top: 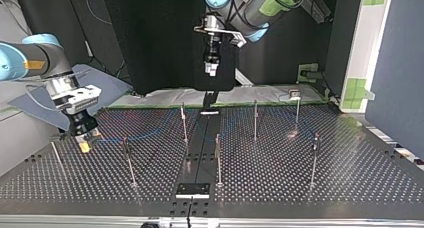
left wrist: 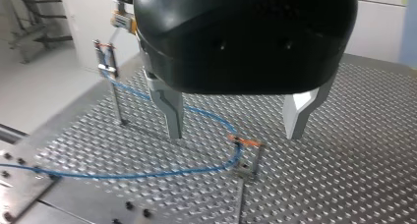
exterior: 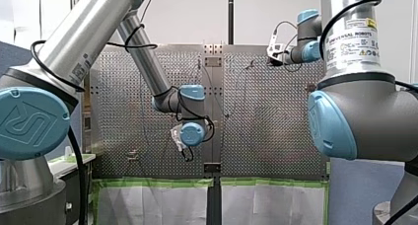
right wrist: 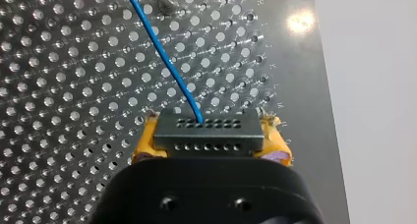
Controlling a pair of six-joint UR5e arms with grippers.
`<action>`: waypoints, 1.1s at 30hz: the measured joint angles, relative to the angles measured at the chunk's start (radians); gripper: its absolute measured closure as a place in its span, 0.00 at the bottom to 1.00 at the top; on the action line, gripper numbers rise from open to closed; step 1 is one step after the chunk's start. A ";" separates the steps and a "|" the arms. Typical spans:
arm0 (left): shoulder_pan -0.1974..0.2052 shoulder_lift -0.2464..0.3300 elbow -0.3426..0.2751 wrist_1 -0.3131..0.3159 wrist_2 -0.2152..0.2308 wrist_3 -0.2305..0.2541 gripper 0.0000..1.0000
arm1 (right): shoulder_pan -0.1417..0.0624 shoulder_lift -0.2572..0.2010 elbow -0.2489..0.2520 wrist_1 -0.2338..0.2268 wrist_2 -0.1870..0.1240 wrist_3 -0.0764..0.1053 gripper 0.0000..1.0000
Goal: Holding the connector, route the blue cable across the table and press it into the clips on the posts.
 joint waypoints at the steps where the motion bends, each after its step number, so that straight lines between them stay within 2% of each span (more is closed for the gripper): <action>1: 0.000 0.010 -0.010 0.010 0.000 -0.002 0.00 | 0.000 0.000 0.000 0.000 0.000 0.000 1.00; 11: 0.011 0.032 -0.091 0.091 -0.005 -0.002 0.00 | 0.000 0.000 0.000 0.000 0.000 0.000 1.00; 20: 0.016 0.033 -0.169 0.165 -0.068 -0.007 0.00 | 0.000 0.000 0.000 0.003 0.000 -0.001 1.00; 25: 0.016 0.033 -0.219 0.164 -0.095 -0.005 0.00 | 0.003 0.000 0.000 0.006 0.000 -0.005 1.00; 33: 0.016 0.033 -0.289 0.143 -0.091 0.010 0.00 | 0.001 -0.001 0.000 0.012 0.001 -0.006 1.00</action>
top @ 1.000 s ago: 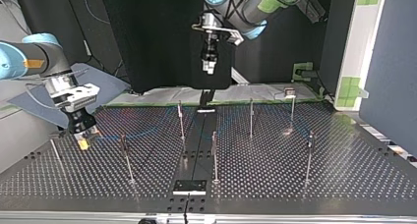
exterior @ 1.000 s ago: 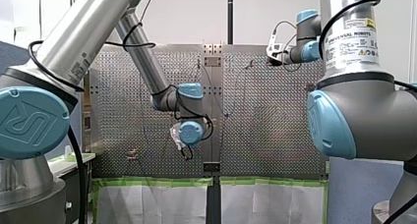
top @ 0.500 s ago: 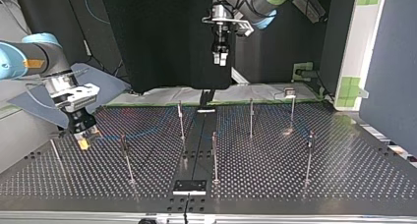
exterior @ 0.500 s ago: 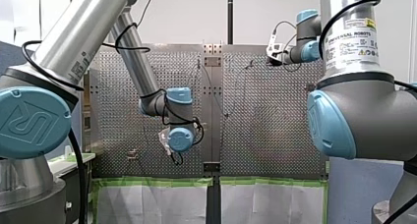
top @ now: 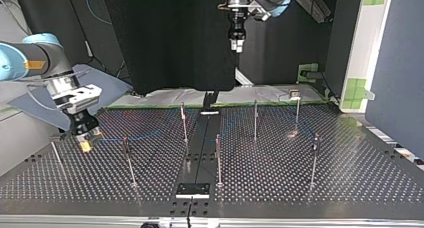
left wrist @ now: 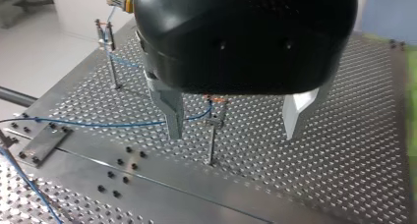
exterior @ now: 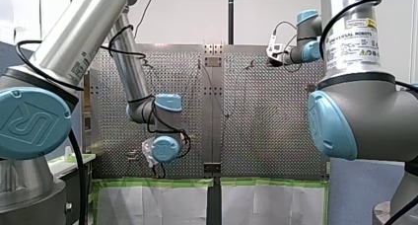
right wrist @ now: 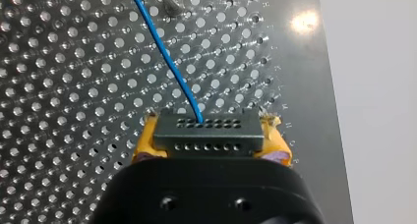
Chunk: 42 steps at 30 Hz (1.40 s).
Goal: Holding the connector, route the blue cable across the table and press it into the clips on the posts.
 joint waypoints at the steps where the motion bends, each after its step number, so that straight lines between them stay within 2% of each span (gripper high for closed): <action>1: 0.000 0.000 -0.008 0.000 0.002 0.002 0.00 | -0.001 0.000 0.000 0.001 0.000 0.000 1.00; 42: 0.000 -0.001 -0.021 0.001 0.004 0.006 0.00 | -0.002 -0.001 -0.001 0.002 0.001 0.001 1.00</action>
